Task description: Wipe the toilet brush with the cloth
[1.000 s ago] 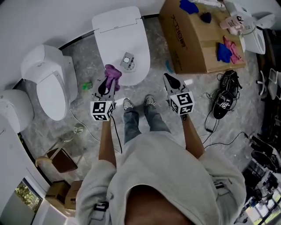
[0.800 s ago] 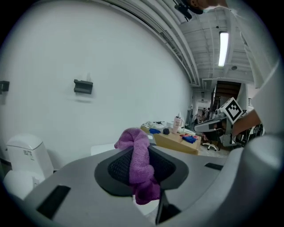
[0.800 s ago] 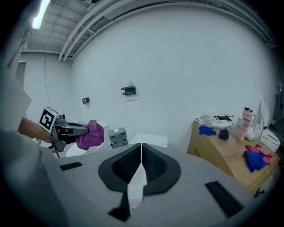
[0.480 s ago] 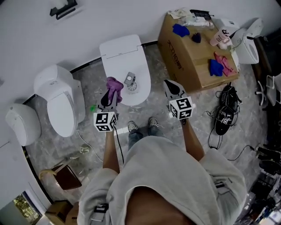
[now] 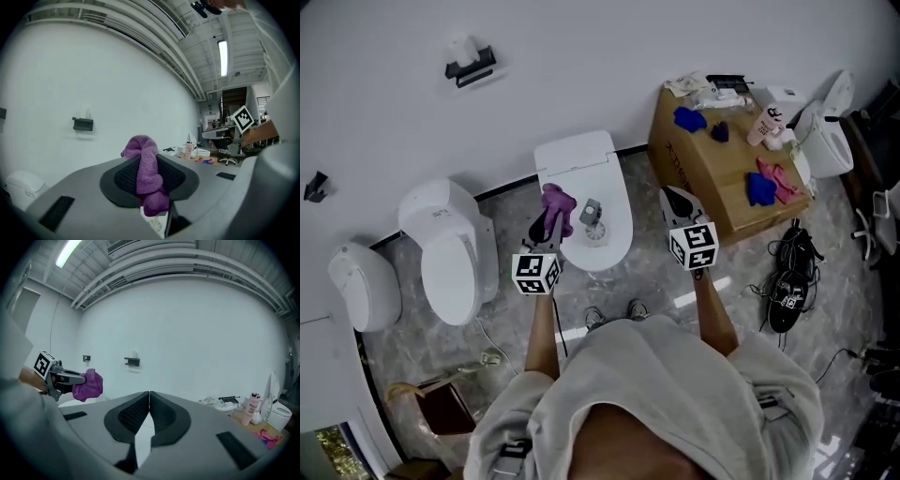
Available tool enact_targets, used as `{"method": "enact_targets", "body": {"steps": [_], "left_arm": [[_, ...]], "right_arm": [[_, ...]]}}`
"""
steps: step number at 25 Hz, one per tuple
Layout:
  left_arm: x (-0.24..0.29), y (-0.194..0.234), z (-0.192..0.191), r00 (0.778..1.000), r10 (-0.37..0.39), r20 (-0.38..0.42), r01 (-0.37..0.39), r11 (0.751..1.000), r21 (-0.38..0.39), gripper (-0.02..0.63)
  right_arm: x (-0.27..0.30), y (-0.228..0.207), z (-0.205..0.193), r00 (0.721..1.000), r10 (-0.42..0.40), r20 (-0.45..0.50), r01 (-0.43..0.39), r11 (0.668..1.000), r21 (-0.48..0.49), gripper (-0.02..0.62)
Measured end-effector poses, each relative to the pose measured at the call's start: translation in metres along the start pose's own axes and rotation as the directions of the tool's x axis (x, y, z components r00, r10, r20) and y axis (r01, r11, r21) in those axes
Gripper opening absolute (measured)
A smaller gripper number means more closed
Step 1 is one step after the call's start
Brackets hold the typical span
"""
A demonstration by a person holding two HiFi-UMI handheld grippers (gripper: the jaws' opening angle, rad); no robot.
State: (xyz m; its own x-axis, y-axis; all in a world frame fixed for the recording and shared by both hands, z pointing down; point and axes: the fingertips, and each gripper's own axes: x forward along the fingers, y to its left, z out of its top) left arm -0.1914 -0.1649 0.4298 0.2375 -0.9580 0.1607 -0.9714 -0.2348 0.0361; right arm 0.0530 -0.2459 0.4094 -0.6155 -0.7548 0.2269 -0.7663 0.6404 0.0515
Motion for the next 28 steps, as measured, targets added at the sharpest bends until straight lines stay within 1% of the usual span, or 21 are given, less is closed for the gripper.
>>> {"method": "enact_targets", "body": {"steps": [6,13,19,28], "left_arm": [[0.007,0.003,0.030,0.999,-0.002,0.045,-0.001,0.999,0.047,0.106],[0.009,0.002,0.044,0.997,0.001,0.071,-0.005,0.998,0.059,0.106],[0.006,-0.001,0.048,0.996,0.003,0.085,-0.008,0.998,0.056,0.106],[0.001,0.000,0.040,0.997,0.010,0.071,-0.013,0.999,0.039,0.106]], "right_arm": [[0.006,-0.005,0.022,0.999,-0.006,0.053,0.007,1.000,-0.011,0.031],[0.005,-0.009,0.028,0.997,-0.019,0.071,0.019,1.000,-0.007,0.031],[0.002,-0.011,0.028,0.997,-0.020,0.072,0.020,1.000,0.001,0.031],[-0.002,-0.008,0.020,0.999,-0.018,0.047,0.018,1.000,0.002,0.031]]}}
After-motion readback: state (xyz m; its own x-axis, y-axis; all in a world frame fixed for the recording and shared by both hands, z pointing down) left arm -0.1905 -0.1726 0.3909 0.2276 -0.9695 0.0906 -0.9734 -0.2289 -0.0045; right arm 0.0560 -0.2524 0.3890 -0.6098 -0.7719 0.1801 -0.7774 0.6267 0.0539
